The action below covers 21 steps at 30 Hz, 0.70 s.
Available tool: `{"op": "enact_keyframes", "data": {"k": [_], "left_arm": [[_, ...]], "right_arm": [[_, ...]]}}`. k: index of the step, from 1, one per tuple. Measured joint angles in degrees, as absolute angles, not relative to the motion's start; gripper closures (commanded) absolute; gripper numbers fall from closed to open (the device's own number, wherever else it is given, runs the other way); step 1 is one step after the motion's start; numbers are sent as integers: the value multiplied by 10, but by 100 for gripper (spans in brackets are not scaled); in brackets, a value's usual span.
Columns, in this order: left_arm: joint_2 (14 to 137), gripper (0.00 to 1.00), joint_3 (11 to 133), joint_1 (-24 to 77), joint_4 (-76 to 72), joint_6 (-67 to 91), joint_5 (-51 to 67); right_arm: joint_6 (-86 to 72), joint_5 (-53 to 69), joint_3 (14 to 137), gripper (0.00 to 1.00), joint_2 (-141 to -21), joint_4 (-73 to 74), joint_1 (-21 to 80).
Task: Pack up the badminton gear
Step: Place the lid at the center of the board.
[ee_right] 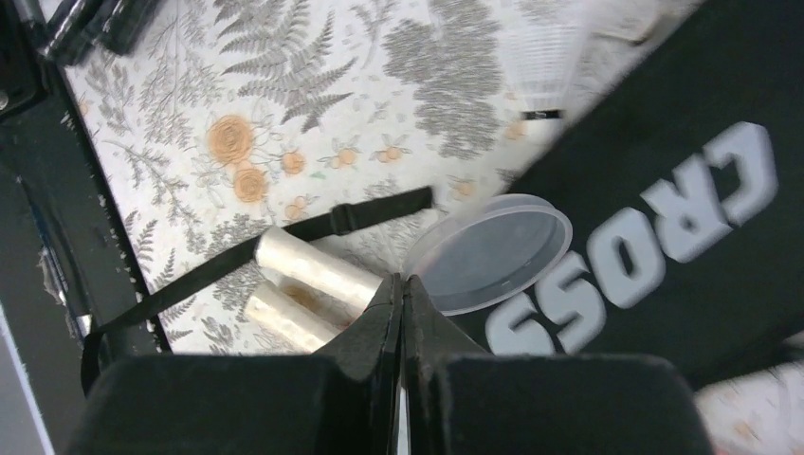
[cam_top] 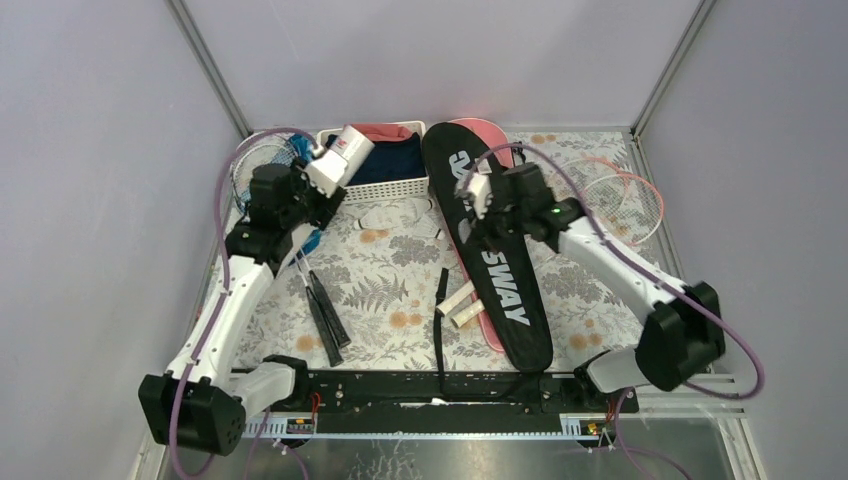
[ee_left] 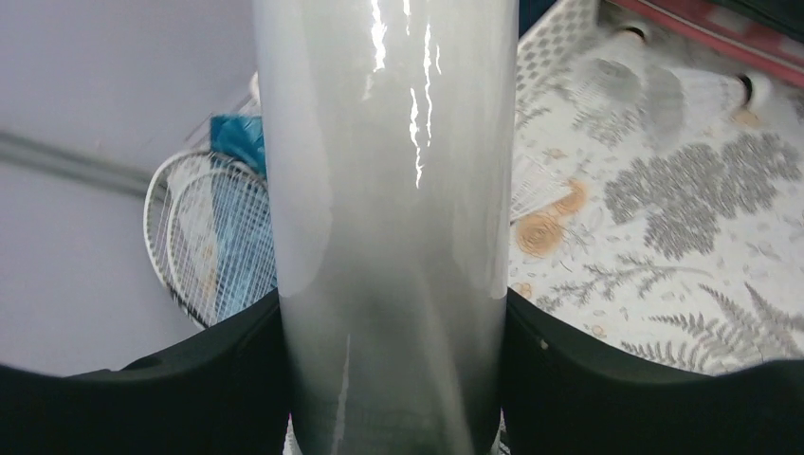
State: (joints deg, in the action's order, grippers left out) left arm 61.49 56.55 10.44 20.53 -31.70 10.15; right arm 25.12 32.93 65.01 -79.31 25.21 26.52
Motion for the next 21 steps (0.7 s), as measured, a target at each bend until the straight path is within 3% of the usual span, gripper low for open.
{"op": "enact_keyframes", "data": {"k": [9,16,19,21], "left_arm": [[661,63,627,42,206,-216,96],[680,58,660,25,208,-186,102],[680,57,664,25,210,-184,110],[679,56,665,25,210,-183,116]], "right_arm": [[236,255,707,90,-974,214,449],[233,179,764,81,-1091,209,534],[232,156,789,65,-1134,216,549],[230,149,806,36,-1156,223,552]]}}
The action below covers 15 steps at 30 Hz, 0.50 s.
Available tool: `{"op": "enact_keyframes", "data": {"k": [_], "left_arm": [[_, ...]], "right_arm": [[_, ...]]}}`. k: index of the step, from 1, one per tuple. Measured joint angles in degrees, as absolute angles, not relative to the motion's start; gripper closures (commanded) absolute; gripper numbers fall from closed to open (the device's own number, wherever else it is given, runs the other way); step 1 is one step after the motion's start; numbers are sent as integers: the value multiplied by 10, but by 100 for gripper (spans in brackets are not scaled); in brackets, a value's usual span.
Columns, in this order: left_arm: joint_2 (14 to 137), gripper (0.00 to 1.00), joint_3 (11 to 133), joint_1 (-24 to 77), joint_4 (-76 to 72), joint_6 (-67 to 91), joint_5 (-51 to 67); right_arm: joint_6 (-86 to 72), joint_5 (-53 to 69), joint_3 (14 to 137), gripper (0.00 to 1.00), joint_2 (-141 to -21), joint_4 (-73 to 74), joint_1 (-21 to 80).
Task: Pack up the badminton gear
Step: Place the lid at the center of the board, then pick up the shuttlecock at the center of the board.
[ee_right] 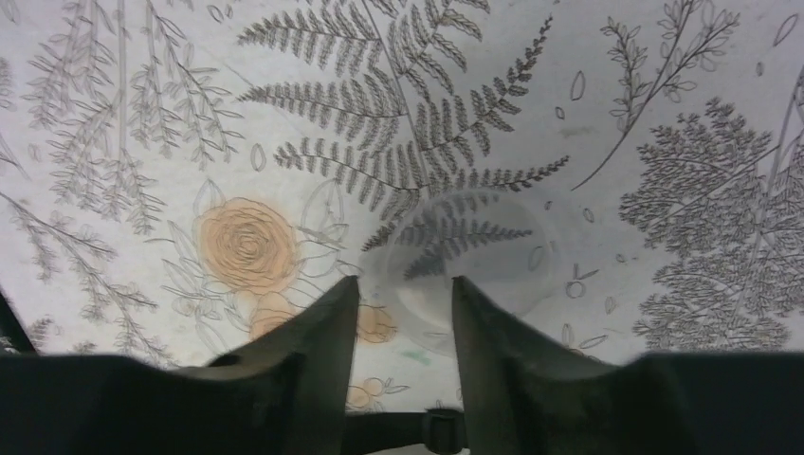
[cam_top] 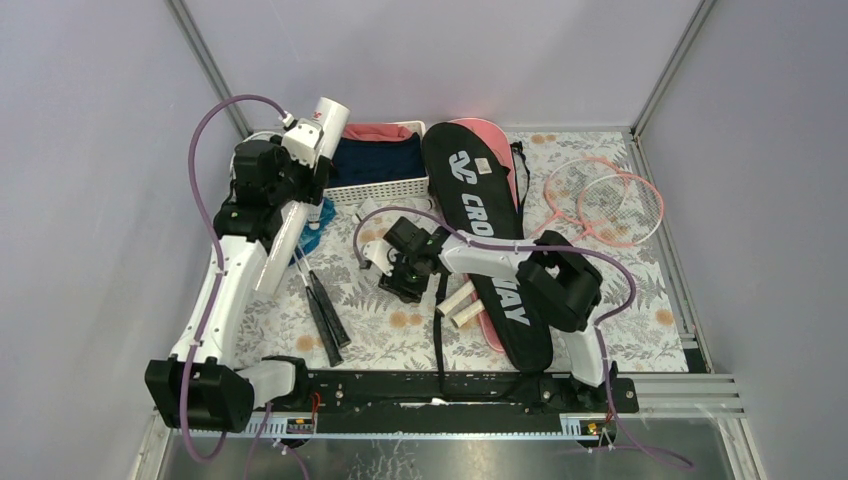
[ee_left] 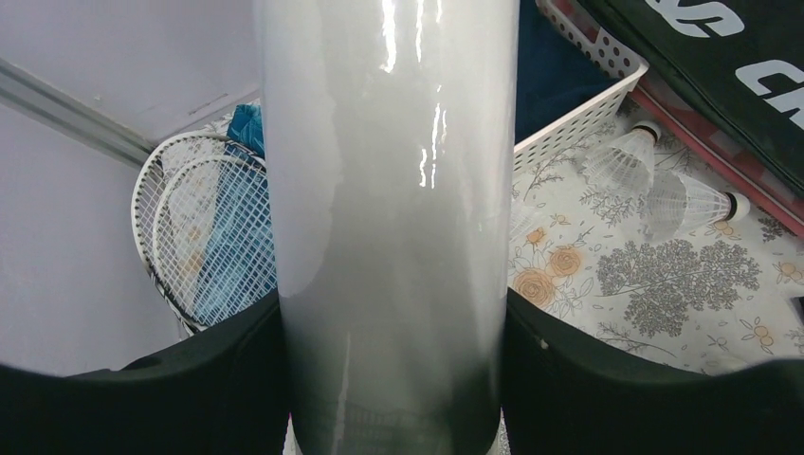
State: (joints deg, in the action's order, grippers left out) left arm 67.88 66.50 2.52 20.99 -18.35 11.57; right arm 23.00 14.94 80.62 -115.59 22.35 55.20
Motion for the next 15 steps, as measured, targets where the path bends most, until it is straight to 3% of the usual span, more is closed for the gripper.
{"op": "enact_keyframes", "data": {"k": [3,15], "left_arm": [[675,55,665,25,211,-184,122],[656,52,665,22,216,-181,144]], "right_arm": [[233,140,825,23,-1169,238,551],[370,101,899,22,-1127,289,527]]}}
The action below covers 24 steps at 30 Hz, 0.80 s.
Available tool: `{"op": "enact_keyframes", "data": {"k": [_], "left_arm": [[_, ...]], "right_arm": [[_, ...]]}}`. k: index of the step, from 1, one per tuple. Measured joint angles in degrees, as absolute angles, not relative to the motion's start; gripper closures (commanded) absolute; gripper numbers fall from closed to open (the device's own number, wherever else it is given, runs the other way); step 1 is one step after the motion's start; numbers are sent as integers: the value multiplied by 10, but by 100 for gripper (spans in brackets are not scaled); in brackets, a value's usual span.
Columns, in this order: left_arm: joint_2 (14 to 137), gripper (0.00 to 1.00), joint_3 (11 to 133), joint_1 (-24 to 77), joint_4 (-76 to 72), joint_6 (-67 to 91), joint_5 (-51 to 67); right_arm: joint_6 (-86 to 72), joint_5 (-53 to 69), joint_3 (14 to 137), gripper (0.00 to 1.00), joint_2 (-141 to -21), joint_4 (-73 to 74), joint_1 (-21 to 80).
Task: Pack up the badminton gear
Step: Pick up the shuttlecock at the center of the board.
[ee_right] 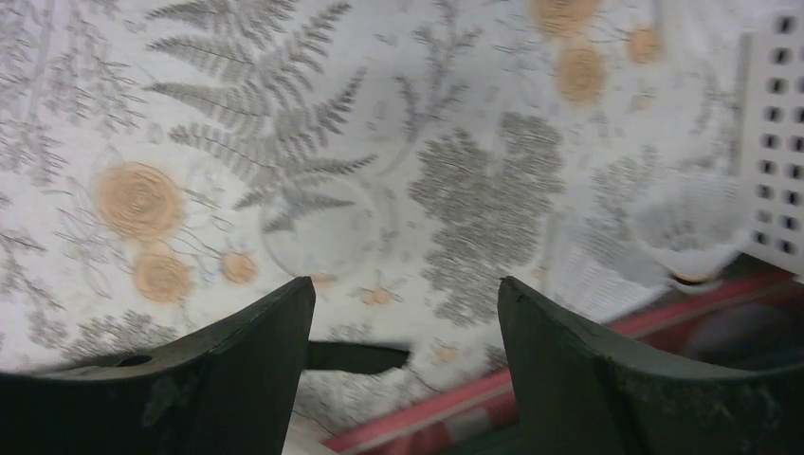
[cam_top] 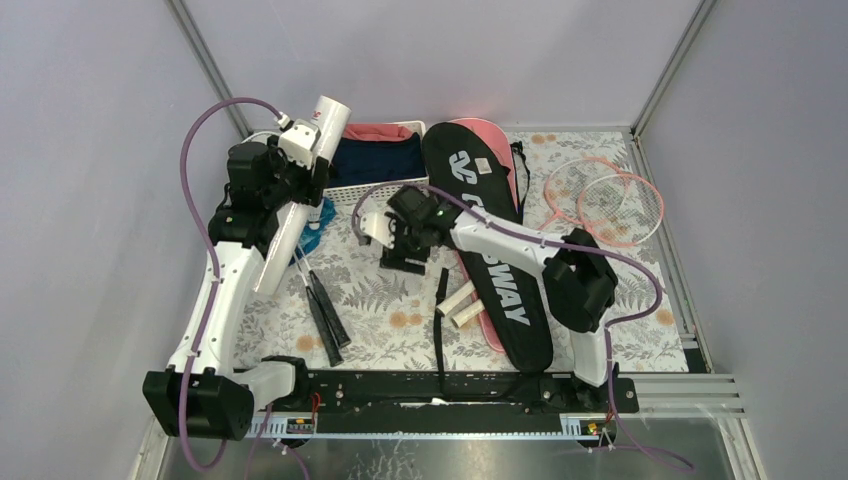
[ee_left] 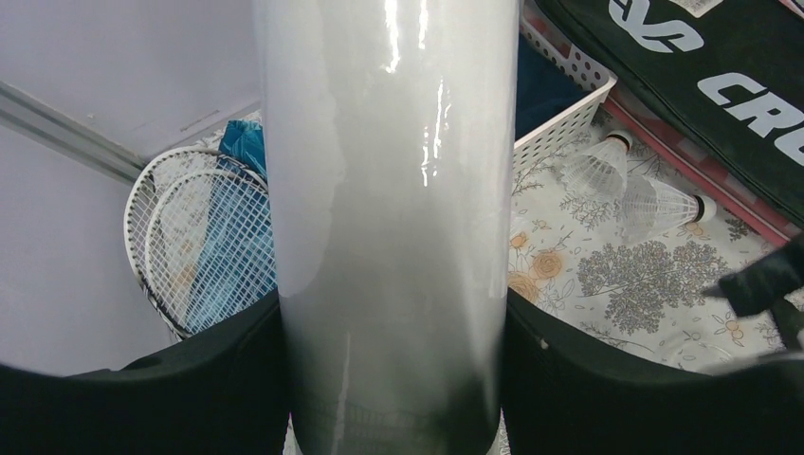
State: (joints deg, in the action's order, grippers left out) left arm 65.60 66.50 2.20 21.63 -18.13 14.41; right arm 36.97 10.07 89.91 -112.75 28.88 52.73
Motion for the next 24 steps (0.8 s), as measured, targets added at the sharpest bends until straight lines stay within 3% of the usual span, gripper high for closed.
{"op": "enact_keyframes", "data": {"k": [14,24], "left_arm": [[656,50,665,6,218,-175,157],[649,49,655,-13,218,-175,168]], "right_arm": [[571,99,1193,22,-1294,493,445],[659,78,1287,23,-1387,562,446]]}}
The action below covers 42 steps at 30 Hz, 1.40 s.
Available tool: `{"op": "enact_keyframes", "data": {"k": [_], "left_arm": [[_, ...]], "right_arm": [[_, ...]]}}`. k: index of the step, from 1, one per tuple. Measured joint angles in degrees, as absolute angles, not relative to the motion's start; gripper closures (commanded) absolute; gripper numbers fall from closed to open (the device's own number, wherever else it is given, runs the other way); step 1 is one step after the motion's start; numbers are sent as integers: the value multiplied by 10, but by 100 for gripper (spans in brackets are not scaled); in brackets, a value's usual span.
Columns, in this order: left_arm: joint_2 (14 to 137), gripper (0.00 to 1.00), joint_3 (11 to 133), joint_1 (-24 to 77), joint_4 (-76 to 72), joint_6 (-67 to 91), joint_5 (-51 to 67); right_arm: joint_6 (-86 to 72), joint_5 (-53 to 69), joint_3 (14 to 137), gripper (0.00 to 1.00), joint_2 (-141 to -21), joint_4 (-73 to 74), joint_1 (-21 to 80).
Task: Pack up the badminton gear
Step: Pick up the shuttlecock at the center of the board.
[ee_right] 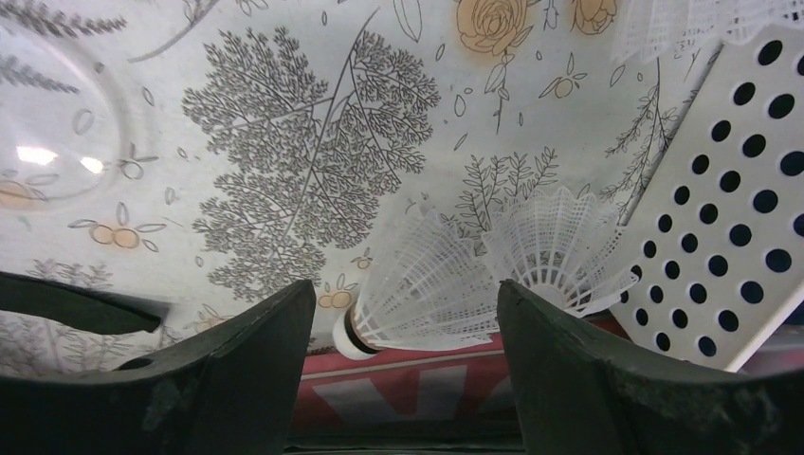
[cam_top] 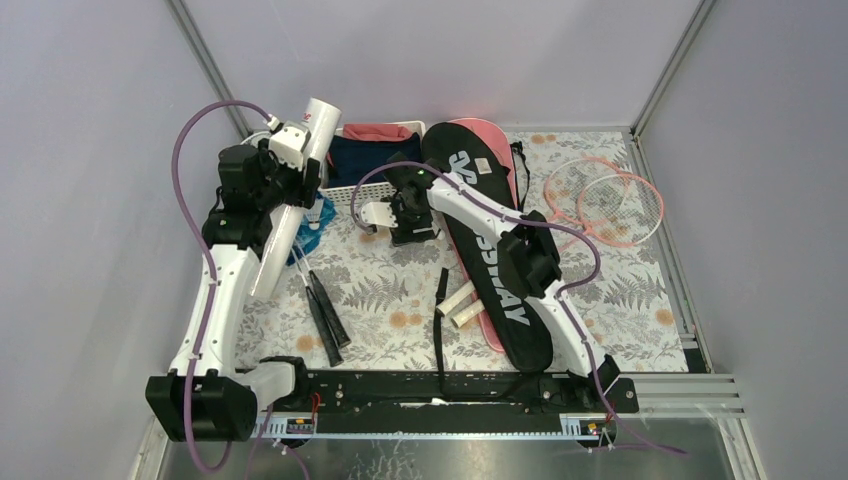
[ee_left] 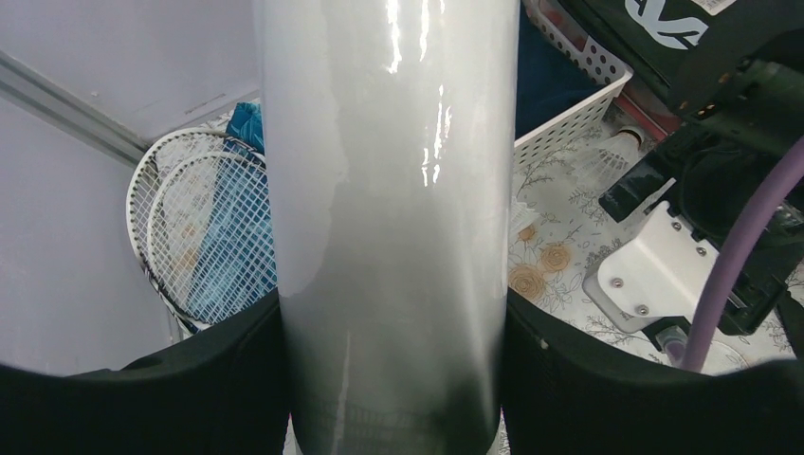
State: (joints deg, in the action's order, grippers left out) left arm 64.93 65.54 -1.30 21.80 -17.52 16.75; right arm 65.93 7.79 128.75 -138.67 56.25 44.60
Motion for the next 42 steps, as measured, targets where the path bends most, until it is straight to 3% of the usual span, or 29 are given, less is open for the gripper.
{"op": "enact_keyframes", "data": {"k": [6,9,22,26,34,42], "left_arm": [[646,48,651,-15,218,-177,175],[646,48,649,-16,218,-180,178],[648,46,649,-16,218,-189,192],[653,46,649,-16,218,-191,201],[677,45,649,-16,230,-213,251],[687,44,649,-10,243,-248,354]], "right_arm": [[707,45,1313,28,-1419,586,446],[725,28,1313,41,-1432,597,446],[749,9,1313,82,-1426,612,450],[734,17,1312,100,-1398,615,453],[652,54,1285,100,-1311,602,453],[488,103,1078,100,-1107,467,444]]}}
